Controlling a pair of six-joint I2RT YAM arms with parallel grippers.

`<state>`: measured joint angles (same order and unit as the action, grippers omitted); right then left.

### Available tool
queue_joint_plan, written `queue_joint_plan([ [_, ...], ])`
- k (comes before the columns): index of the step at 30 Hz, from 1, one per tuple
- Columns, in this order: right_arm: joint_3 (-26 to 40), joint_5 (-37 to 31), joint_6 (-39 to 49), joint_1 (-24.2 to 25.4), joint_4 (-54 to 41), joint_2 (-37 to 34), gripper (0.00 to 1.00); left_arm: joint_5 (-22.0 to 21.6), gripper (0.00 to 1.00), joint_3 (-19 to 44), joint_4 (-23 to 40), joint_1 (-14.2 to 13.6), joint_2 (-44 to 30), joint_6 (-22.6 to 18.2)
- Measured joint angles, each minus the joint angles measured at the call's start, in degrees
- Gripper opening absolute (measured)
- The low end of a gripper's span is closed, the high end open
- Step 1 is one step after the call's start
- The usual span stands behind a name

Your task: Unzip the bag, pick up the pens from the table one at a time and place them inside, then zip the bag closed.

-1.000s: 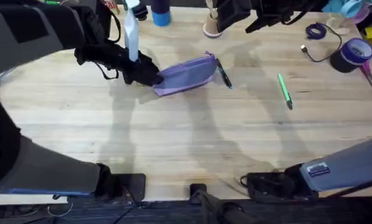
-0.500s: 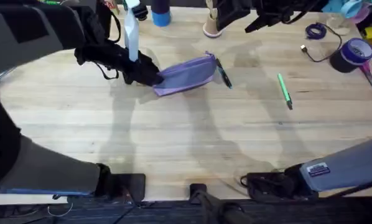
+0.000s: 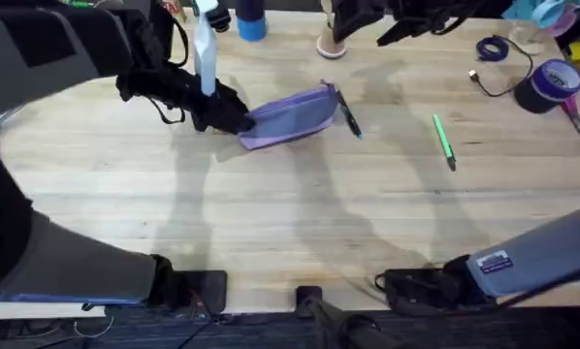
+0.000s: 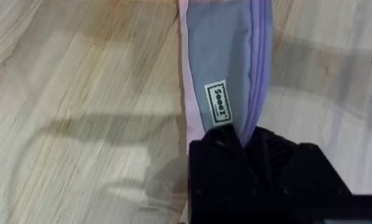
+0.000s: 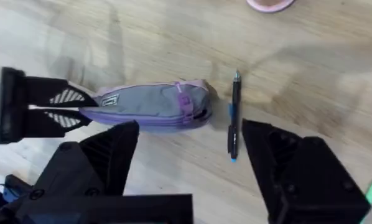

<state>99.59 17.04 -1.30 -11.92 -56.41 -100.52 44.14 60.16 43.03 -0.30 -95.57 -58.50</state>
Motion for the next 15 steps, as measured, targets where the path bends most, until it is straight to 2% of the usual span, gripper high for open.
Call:
queue_joint_plan([
  [15, 0.0, 0.07, -1.7, -3.04, 4.3, -12.63, 0.996, 0.02, 0.043, 0.02, 0.02, 0.0, 0.0, 0.01],
])
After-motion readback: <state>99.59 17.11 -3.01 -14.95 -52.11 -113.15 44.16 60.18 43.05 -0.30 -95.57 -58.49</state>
